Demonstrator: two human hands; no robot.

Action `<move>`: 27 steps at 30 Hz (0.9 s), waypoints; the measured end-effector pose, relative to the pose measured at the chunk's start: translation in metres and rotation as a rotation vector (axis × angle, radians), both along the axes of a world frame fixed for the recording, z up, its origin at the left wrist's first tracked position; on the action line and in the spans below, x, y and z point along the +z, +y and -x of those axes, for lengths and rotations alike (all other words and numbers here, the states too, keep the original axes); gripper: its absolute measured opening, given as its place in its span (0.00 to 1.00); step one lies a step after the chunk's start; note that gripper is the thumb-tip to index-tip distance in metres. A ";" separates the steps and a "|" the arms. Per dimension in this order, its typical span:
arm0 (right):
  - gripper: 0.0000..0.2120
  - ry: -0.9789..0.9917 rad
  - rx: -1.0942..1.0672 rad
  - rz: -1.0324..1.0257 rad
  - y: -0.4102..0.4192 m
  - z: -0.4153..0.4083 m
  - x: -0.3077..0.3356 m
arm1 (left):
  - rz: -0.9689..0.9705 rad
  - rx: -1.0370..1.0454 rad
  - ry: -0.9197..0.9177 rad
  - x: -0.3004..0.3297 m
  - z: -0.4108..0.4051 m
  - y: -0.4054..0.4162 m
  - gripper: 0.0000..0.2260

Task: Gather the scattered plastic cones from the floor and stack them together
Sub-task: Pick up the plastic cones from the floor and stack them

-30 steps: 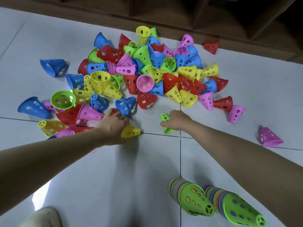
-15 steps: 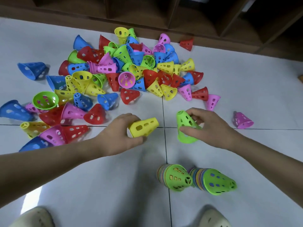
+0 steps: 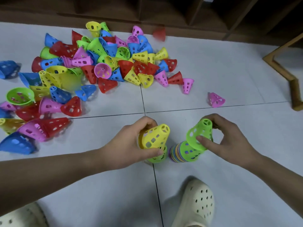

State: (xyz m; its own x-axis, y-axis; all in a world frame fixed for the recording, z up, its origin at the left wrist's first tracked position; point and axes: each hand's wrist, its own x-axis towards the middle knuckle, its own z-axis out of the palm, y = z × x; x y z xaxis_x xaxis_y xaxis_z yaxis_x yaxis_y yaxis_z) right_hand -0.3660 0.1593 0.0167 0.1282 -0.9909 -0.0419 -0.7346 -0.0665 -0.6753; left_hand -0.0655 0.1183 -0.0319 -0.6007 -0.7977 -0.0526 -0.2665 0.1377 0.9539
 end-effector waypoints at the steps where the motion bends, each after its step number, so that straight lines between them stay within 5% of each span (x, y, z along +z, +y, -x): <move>1: 0.15 0.006 0.000 0.004 0.007 0.002 -0.005 | 0.005 -0.015 -0.023 -0.003 0.003 0.004 0.22; 22: 0.15 0.056 0.012 -0.233 0.031 0.020 -0.069 | 0.158 -0.216 -0.490 -0.056 0.026 0.003 0.24; 27: 0.19 0.208 0.064 -0.379 0.020 0.015 -0.045 | 0.119 -0.320 -0.660 -0.035 0.006 -0.012 0.44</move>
